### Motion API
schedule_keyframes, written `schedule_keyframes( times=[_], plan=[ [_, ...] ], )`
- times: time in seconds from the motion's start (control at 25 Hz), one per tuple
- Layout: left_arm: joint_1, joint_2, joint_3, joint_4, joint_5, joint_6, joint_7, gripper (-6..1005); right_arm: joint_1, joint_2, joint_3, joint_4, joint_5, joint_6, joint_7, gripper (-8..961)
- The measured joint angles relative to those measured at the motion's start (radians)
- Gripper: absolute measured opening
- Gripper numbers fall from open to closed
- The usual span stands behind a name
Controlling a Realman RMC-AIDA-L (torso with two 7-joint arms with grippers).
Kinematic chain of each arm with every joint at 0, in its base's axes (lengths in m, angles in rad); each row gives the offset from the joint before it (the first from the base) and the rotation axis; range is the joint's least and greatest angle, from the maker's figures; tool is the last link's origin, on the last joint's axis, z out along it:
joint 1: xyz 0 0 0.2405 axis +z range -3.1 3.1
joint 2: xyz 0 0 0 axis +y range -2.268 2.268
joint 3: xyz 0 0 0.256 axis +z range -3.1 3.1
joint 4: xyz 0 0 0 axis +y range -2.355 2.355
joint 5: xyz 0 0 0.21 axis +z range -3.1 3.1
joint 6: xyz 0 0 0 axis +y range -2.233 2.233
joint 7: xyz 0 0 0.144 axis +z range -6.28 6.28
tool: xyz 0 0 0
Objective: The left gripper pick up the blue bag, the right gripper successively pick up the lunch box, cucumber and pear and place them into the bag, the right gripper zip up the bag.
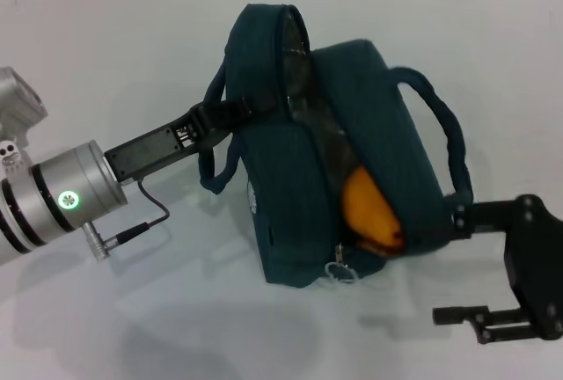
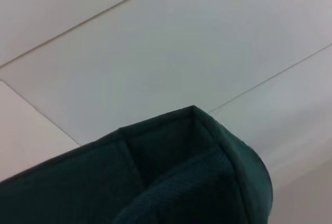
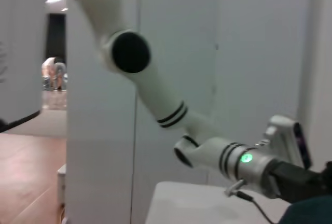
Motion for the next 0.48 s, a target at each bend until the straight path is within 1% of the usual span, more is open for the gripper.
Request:
schedule_keyframes(
  times=[0.08,0.28,0.48],
  plan=[
    [0.001,0.000,0.000,-0.001,0.000,-0.003,0.000,78,-0.013,0.002,0.012,-0.013,0.002,-0.019,-0.012,633],
    [0.001,-0.001,0.000,-0.003,0.000,-0.005,0.000,78,-0.008,0.003,0.042,-0.018,0.013,-0.094,-0.011,633],
    [0.001,-0.001,0.000,-0.004,0.000,-0.005,0.000,78,-0.005,0.003,0.028,-0.007,0.000,-0.085,-0.002,632]
  ],
)
